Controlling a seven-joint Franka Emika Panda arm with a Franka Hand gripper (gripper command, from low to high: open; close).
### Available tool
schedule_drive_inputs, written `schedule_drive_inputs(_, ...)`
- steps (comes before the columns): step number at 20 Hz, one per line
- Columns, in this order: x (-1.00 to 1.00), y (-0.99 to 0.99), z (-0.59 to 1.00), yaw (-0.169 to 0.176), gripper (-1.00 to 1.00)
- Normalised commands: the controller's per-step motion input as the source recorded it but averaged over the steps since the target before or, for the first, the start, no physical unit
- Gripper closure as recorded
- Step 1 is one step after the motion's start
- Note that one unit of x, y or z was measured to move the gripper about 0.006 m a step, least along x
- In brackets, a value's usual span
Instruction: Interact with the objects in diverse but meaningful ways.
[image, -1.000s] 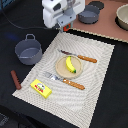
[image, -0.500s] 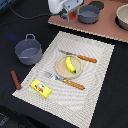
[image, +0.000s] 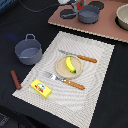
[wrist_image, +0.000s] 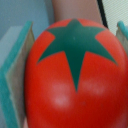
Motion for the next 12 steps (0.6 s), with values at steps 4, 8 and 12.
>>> schedule_drive_inputs(4,0.72,0.44,0.27,-0.1,1.0)
schedule_drive_inputs(8,0.72,0.42,0.23,-0.108,1.0)
schedule_drive_inputs(12,0.72,0.44,0.19,-0.101,1.0)
